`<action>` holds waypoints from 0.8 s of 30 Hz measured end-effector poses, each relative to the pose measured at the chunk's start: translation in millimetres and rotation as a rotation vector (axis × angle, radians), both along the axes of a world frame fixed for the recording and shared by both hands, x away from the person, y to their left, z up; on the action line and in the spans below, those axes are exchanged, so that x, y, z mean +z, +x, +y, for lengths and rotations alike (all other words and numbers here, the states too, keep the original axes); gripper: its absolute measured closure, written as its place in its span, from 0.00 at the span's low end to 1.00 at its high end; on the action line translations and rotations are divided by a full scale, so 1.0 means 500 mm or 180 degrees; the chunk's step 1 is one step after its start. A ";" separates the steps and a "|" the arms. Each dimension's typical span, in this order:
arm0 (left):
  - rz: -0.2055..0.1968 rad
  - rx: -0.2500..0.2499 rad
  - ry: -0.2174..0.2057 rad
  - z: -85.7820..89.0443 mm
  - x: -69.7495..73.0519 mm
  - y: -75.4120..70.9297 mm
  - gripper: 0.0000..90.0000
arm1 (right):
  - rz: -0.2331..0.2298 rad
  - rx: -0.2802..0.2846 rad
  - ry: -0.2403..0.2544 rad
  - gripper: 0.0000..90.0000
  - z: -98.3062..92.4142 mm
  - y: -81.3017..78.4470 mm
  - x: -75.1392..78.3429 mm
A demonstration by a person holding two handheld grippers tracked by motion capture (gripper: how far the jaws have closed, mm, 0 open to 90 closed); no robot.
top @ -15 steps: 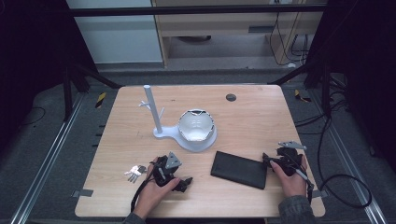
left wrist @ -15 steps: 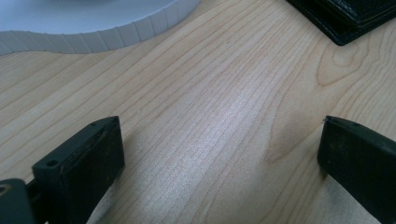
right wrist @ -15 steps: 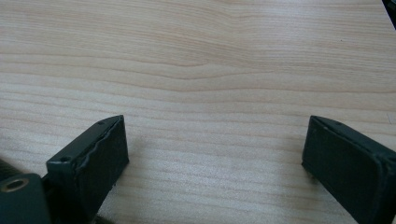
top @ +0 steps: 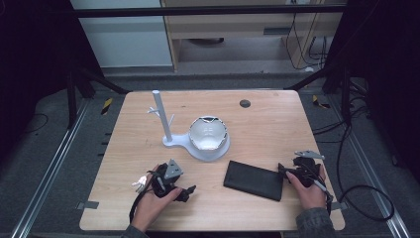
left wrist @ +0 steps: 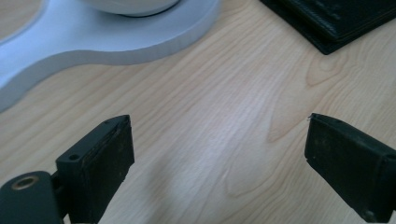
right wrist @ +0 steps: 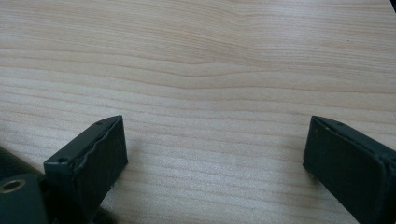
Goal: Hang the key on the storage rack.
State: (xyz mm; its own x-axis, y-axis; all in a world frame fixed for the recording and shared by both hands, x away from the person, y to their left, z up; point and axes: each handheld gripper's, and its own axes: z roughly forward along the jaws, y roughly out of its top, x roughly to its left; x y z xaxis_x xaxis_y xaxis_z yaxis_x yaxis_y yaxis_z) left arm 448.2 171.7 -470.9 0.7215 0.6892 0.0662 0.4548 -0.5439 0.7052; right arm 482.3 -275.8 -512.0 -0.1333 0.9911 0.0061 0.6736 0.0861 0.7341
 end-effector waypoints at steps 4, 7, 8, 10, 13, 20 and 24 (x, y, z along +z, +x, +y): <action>-0.0058 0.0098 0.0050 0.018 0.036 0.005 0.11 | 0.0012 0.0023 -0.0010 0.06 -0.001 0.001 0.000; -0.0032 0.0097 0.0127 0.031 0.050 0.016 0.10 | 0.0008 0.0027 -0.0010 0.06 -0.001 0.001 0.000; -0.0004 0.0080 0.0161 0.037 0.052 0.020 0.09 | 0.0010 0.0030 -0.0010 0.06 -0.002 0.001 0.000; 0.0043 0.0082 0.0224 0.049 0.055 0.020 0.09 | 0.0007 0.0027 -0.0005 0.06 -0.001 0.001 0.000; 0.0050 0.0146 0.0383 0.072 0.063 0.016 0.08 | 0.0009 0.0034 0.0006 0.06 -0.002 -0.002 0.000; 0.0177 0.0384 0.0468 0.146 0.089 0.016 0.08 | 0.0015 0.0051 0.0004 0.06 -0.003 -0.002 0.000; 0.0430 0.0511 0.0566 0.172 0.095 0.018 0.07 | 0.0012 0.0071 -0.0002 0.06 -0.003 -0.004 0.000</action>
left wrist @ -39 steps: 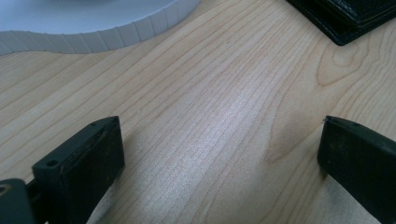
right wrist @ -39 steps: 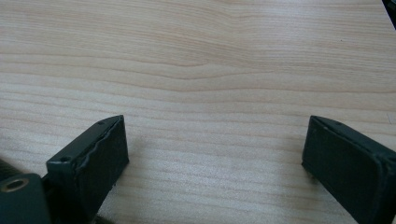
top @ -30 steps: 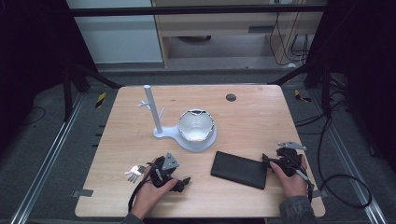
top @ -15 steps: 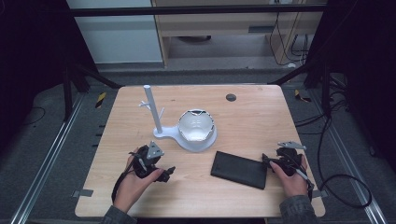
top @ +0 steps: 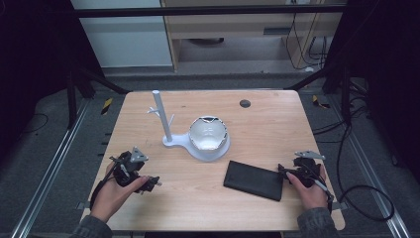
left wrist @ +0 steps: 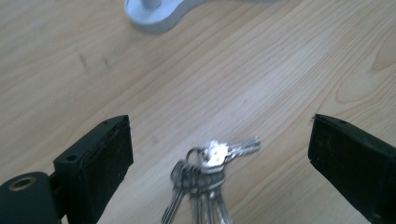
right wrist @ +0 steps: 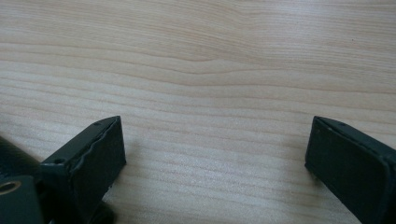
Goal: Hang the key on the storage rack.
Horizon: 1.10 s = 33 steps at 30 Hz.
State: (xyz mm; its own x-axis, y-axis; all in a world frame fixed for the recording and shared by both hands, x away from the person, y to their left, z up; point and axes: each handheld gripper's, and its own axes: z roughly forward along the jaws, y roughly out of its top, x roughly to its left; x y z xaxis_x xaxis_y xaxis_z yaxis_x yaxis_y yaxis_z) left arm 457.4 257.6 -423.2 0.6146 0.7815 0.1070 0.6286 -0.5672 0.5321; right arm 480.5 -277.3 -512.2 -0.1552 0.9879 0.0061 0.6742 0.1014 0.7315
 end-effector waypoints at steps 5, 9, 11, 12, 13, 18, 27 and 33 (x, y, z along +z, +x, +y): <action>0.0115 -0.0057 0.0160 0.006 -0.002 0.002 0.06 | -0.0002 0.0018 0.0011 0.06 -0.002 -0.005 0.000; 0.0218 -0.0117 0.0236 0.006 -0.013 0.004 0.06 | -0.0002 0.0016 0.0010 0.06 -0.002 -0.006 0.000; 0.0211 -0.0150 0.0302 0.006 -0.016 0.003 0.07 | -0.0002 0.0012 0.0007 0.06 -0.002 -0.008 0.000; 0.0210 -0.0147 0.0313 0.007 -0.018 0.001 0.08 | -0.0004 0.0018 -0.0002 0.06 -0.002 -0.009 0.000; 0.0203 -0.0147 0.0349 0.008 -0.019 0.000 0.09 | -0.0006 0.0014 0.0001 0.06 -0.002 -0.010 0.000; 0.0268 -0.0115 0.0356 0.011 -0.026 -0.003 0.12 | -0.0005 0.0002 0.0011 0.06 -0.002 -0.013 0.000; 0.0436 -0.0074 0.0486 0.005 -0.058 0.010 0.27 | -0.0003 0.0007 0.0003 0.06 -0.002 -0.016 0.000; 0.0501 -0.0054 0.0509 0.006 -0.075 0.016 0.29 | -0.0004 0.0009 0.0011 0.06 -0.002 -0.017 0.000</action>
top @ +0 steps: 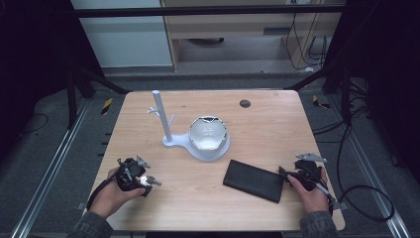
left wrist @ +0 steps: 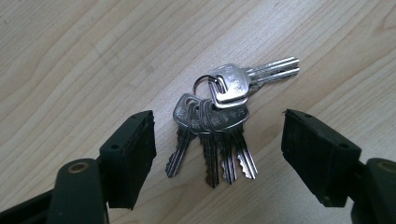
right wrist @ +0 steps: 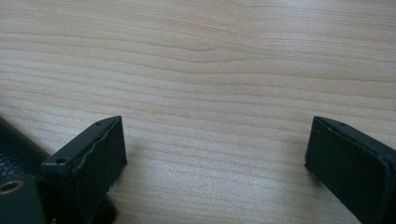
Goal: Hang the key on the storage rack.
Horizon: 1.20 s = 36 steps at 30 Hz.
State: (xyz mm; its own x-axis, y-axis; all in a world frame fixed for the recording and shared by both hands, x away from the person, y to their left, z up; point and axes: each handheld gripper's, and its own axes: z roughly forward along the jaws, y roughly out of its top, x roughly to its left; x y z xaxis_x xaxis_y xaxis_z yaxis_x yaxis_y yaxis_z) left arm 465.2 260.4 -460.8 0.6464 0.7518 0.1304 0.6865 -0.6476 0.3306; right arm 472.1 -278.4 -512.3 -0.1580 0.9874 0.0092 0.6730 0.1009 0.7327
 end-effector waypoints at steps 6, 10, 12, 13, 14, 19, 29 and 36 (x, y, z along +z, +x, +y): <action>0.0059 0.0022 -0.0017 0.008 -0.004 0.004 0.38 | 0.0002 0.0004 0.0001 0.06 0.000 -0.001 0.000; 0.0098 -0.0009 -0.0019 0.012 -0.007 0.006 0.47 | 0.0005 0.0007 0.0001 0.06 0.000 -0.001 0.000; 0.0116 -0.0014 0.0001 0.014 -0.010 0.008 0.50 | 0.0005 0.0005 0.0005 0.06 0.000 -0.001 0.000; 0.0120 -0.0025 0.0013 0.015 -0.012 0.010 0.51 | 0.0004 0.0008 -0.0002 0.06 0.000 -0.001 0.000; 0.0112 -0.0026 -0.0006 0.015 -0.012 0.011 0.53 | 0.0005 0.0007 0.0001 0.06 0.000 -0.001 0.000; 0.0172 -0.0052 -0.0047 0.018 -0.011 0.016 0.59 | 0.0003 0.0005 0.0006 0.06 0.000 -0.002 0.000; 0.0378 -0.0110 -0.0108 0.023 -0.008 0.029 0.85 | 0.0003 0.0007 0.0001 0.06 0.000 -0.002 0.000; 0.0347 -0.0163 -0.0018 0.013 -0.007 0.028 0.91 | -0.0003 0.0018 -0.0009 0.06 0.000 -0.003 0.000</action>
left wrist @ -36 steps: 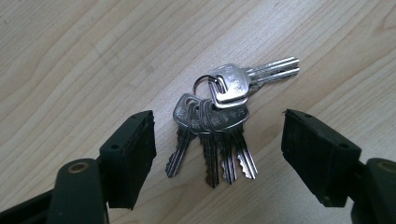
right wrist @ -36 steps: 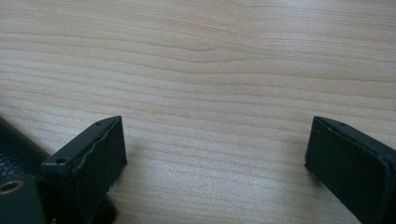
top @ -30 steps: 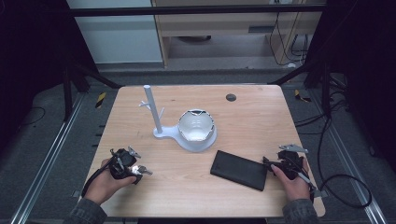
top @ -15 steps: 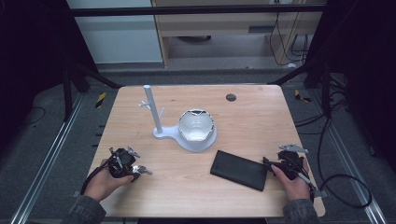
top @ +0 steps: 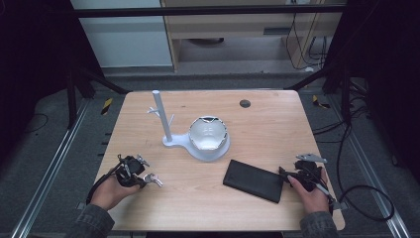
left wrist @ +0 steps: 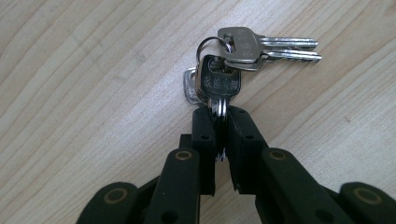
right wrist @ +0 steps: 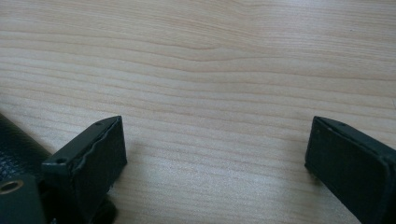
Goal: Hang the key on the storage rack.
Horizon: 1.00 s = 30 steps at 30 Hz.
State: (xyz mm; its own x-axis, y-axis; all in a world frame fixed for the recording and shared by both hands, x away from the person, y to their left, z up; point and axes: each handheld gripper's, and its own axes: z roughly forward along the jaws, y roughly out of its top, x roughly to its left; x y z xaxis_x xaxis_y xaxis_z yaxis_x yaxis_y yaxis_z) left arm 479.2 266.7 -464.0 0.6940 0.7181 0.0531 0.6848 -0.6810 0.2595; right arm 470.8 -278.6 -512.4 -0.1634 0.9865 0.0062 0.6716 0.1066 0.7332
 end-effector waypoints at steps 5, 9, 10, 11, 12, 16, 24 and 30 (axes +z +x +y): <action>-0.0051 -0.0037 0.0002 0.000 0.010 -0.003 0.97 | 0.0000 0.0001 0.0000 0.06 0.000 0.000 0.000; -0.0068 -0.0062 0.0022 -0.001 0.013 -0.004 0.98 | 0.0002 -0.0003 0.0005 0.06 0.000 -0.001 0.000; -0.0082 -0.0064 0.0033 -0.001 0.015 -0.004 0.98 | 0.0001 -0.0001 0.0002 0.06 0.000 -0.001 0.000; -0.0085 -0.0075 0.0021 -0.001 0.018 -0.005 0.98 | 0.0000 -0.0004 0.0008 0.06 0.000 -0.001 0.000; -0.0091 -0.0082 0.0009 -0.001 0.021 -0.005 0.98 | 0.0001 -0.0001 0.0004 0.06 0.000 -0.001 0.000; -0.0158 -0.0111 -0.0028 0.001 0.046 -0.007 0.98 | -0.0001 -0.0003 0.0009 0.06 0.000 -0.001 0.000; -0.0369 -0.0129 -0.0135 0.006 0.126 -0.006 0.98 | 0.0001 0.0003 0.0003 0.06 0.000 -0.002 0.000; -0.0551 -0.0153 -0.0173 0.002 0.220 0.009 0.98 | 0.0001 0.0003 0.0004 0.06 0.000 -0.002 0.000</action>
